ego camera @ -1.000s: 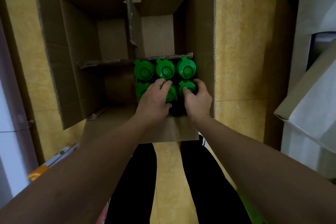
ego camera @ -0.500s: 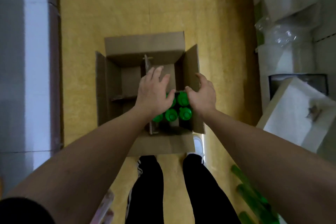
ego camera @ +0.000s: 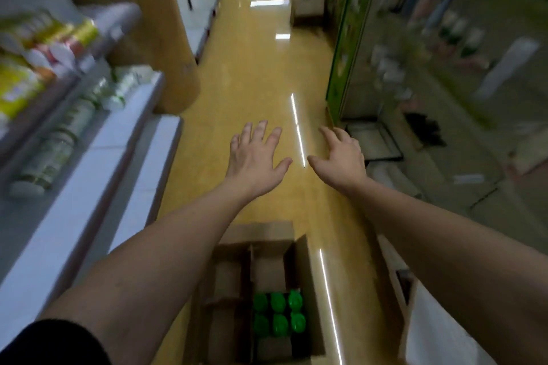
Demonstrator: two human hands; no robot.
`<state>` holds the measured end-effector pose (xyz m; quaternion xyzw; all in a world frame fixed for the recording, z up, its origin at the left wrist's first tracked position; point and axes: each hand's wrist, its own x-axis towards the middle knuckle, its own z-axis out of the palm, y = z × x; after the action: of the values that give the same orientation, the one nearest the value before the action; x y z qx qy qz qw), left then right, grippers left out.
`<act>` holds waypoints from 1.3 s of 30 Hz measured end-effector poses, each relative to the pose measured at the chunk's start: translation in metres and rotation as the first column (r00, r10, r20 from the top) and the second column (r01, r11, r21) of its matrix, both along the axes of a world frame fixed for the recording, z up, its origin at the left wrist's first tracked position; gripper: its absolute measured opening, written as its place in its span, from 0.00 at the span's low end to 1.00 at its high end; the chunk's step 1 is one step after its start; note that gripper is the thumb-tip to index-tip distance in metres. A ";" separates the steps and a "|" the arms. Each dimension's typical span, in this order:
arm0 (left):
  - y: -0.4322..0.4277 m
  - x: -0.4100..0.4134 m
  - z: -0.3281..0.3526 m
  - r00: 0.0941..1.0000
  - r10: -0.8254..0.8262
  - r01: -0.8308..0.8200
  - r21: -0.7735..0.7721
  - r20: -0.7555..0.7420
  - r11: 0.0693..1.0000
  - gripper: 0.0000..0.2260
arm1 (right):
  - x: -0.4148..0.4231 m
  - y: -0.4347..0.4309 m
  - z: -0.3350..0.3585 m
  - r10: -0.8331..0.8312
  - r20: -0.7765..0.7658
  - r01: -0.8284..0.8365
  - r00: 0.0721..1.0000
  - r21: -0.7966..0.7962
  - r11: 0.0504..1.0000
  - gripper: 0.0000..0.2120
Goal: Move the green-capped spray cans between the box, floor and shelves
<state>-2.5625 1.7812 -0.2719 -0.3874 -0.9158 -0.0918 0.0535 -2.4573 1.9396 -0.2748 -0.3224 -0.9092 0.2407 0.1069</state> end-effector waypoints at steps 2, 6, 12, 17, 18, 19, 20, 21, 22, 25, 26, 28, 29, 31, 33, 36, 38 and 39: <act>0.005 -0.007 0.045 0.998 -0.027 0.030 0.049 -0.051 0.998 0.33 | 0.002 0.005 0.051 -0.012 -0.027 0.014 1.000 0.048 0.999 0.36; 0.016 -0.012 0.116 0.985 -0.110 0.129 0.134 -0.135 0.983 0.34 | 0.016 0.004 0.126 -0.081 -0.061 0.090 0.995 0.164 0.982 0.38; 0.041 0.013 0.172 0.932 -0.328 0.354 0.201 -0.152 0.913 0.33 | 0.066 -0.004 0.174 -0.273 -0.093 0.288 0.957 0.234 0.929 0.39; 0.074 0.073 0.173 0.836 -0.524 0.549 0.217 -0.164 0.807 0.32 | 0.145 -0.024 0.173 -0.506 -0.062 0.505 0.860 0.242 0.829 0.40; 0.081 0.090 0.171 0.812 -0.560 0.584 0.209 -0.167 0.785 0.32 | 0.164 -0.029 0.170 -0.553 -0.056 0.549 0.832 0.232 0.803 0.40; 0.087 0.108 0.169 0.786 -0.596 0.618 0.202 -0.163 0.760 0.32 | 0.184 -0.033 0.168 -0.596 -0.051 0.591 0.801 0.219 0.776 0.40; 0.093 0.129 0.167 0.759 -0.633 0.651 0.198 -0.155 0.733 0.32 | 0.205 -0.037 0.166 -0.632 -0.045 0.626 0.773 0.213 0.750 0.40; 0.096 0.151 0.165 0.730 -0.667 0.683 0.195 -0.149 0.704 0.32 | 0.227 -0.042 0.163 -0.663 -0.034 0.653 0.748 0.218 0.725 0.40; 0.099 0.175 0.163 0.700 -0.698 0.713 0.191 -0.149 0.674 0.33 | 0.251 -0.047 0.162 -0.692 -0.021 0.676 0.722 0.231 0.699 0.40; 0.104 0.246 0.161 0.588 -0.793 0.807 0.168 -0.159 0.566 0.33 | 0.323 -0.068 0.162 -0.795 -0.004 0.774 0.607 0.231 0.590 0.40; 0.103 0.270 0.162 0.545 -0.823 0.837 0.164 -0.159 0.522 0.34 | 0.348 -0.076 0.163 -0.826 -0.006 0.805 0.564 0.225 0.549 0.40; 0.101 0.320 0.166 0.465 -0.870 0.882 0.175 -0.162 0.438 0.34 | 0.396 -0.095 0.167 -0.871 -0.007 0.850 0.491 0.226 0.477 0.41; 0.098 0.346 0.168 0.428 -0.889 0.899 0.183 -0.163 0.399 0.34 | 0.420 -0.105 0.169 -0.889 -0.012 0.867 0.458 0.226 0.443 0.41; 0.089 0.397 0.170 0.357 -0.920 0.925 0.196 -0.160 0.325 0.34 | 0.467 -0.126 0.170 -0.920 -0.025 0.898 0.391 0.229 0.376 0.41; 0.076 0.449 0.168 0.286 -0.945 0.948 0.192 -0.161 0.254 0.34 | 0.512 -0.149 0.168 -0.947 -0.031 0.924 0.320 0.229 0.305 0.40; 0.051 0.523 0.155 0.187 -0.970 0.971 0.178 -0.154 0.159 0.33 | 0.579 -0.186 0.157 -0.974 -0.021 0.955 0.225 0.202 0.216 0.40; 0.033 0.570 0.141 0.133 -0.983 0.981 0.160 -0.128 0.112 0.33 | 0.623 -0.211 0.144 -0.984 -0.013 0.971 0.179 0.164 0.174 0.39; 0.024 0.592 0.133 0.108 -0.988 0.985 0.144 -0.113 0.091 0.33 | 0.644 -0.224 0.137 -0.988 -0.009 0.977 0.156 0.147 0.153 0.39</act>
<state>-1.9704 1.8050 -0.1387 -0.8923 -0.4095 -0.1898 0.0078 -1.8137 1.7160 -0.1379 -0.8380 -0.4993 0.0451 0.2154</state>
